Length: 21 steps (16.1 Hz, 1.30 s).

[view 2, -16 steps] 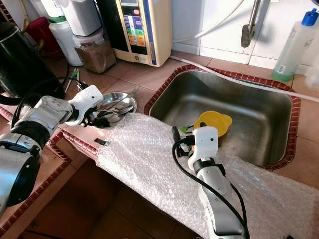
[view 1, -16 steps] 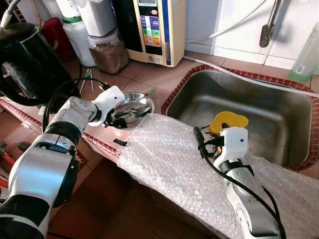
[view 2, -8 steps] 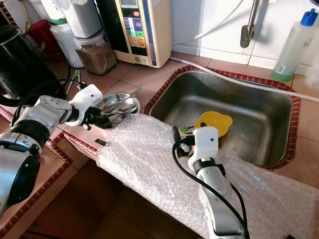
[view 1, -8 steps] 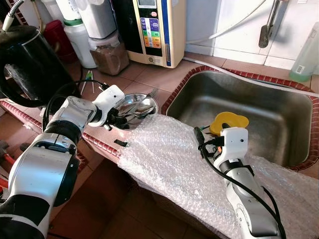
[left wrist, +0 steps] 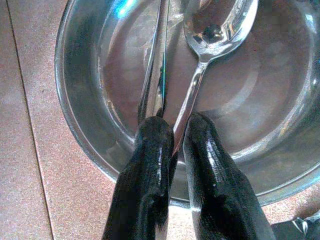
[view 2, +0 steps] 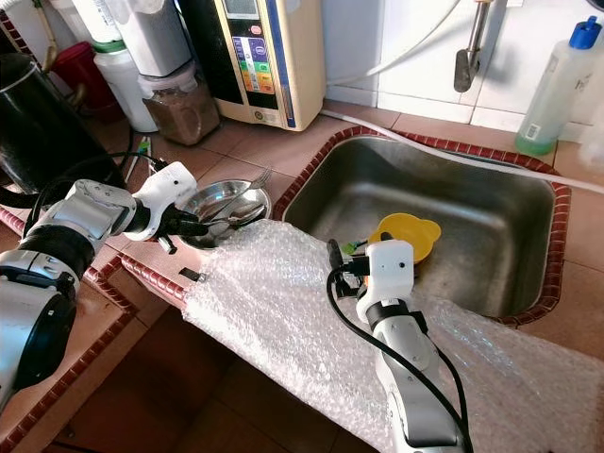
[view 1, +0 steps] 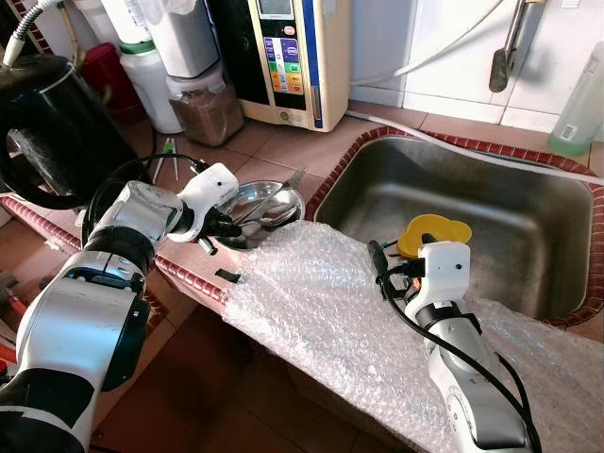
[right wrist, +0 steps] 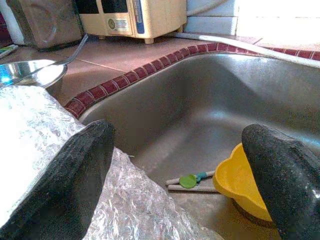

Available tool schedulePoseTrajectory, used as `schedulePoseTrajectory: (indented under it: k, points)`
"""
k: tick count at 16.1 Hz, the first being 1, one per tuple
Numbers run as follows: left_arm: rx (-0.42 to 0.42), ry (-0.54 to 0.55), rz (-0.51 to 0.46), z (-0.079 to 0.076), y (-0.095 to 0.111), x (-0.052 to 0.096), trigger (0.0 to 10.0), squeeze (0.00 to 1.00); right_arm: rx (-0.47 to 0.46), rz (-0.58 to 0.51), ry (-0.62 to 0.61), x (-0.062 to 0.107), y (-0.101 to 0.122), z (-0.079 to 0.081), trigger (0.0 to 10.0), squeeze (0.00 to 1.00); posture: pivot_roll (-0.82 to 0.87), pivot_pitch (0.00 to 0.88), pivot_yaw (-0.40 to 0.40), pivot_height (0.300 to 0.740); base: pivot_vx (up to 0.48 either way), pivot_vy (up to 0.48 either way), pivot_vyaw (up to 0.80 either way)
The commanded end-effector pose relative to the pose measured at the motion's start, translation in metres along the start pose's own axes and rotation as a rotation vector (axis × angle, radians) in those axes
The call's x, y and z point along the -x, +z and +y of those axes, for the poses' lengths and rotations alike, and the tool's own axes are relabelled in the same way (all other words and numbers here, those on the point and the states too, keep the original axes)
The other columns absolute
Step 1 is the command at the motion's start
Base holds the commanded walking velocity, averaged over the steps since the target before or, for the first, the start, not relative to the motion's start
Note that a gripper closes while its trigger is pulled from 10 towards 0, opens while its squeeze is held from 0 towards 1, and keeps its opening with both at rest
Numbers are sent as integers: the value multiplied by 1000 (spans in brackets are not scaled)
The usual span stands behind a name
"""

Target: Kitchen organization

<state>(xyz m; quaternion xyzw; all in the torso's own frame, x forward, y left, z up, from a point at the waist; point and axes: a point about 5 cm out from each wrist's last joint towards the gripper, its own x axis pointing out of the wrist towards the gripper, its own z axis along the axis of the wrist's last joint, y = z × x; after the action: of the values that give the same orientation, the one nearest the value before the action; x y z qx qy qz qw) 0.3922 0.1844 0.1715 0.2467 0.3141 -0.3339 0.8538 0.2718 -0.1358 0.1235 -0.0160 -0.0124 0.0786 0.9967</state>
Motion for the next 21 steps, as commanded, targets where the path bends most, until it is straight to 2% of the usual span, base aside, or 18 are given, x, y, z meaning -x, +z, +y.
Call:
schedulePoseTrajectory:
  k: [1,2,5,7,11,13,15,18,21]
  points:
    - [48,-38,84,-8,-21,-8,0,0,-9,-4,19,1,0,5,10000,0,-170,89,167,740,0,0,0]
    - [49,-38,83,-8,-22,-8,0,0,-10,-4,21,0,0,5,10000,0,-170,89,167,740,0,0,0]
    - [51,-32,63,-8,-22,-9,0,0,-61,-59,138,2,11,16,10000,0,-169,88,166,740,0,0,0]
    - [107,-8,3,-6,-15,-8,0,0,-103,-114,233,1,27,27,10000,0,-169,85,167,740,0,0,0]
    - [171,31,-56,-1,-13,-4,0,0,-118,-108,355,5,31,38,10000,0,-168,83,164,740,0,0,0]
    - [202,67,-88,3,-13,-1,0,0,-108,-99,362,6,30,37,10000,0,-167,82,163,740,0,0,0]
    - [243,121,-161,12,-7,7,0,0,-79,-104,312,1,31,28,10000,0,-159,75,159,740,0,0,0]
    - [270,155,-214,17,-1,12,0,0,-62,-114,250,-5,33,19,10000,0,-149,69,155,740,0,0,0]
    - [298,241,-316,22,8,19,0,0,-48,-115,198,-12,32,10,10000,0,-134,61,148,740,0,0,0]
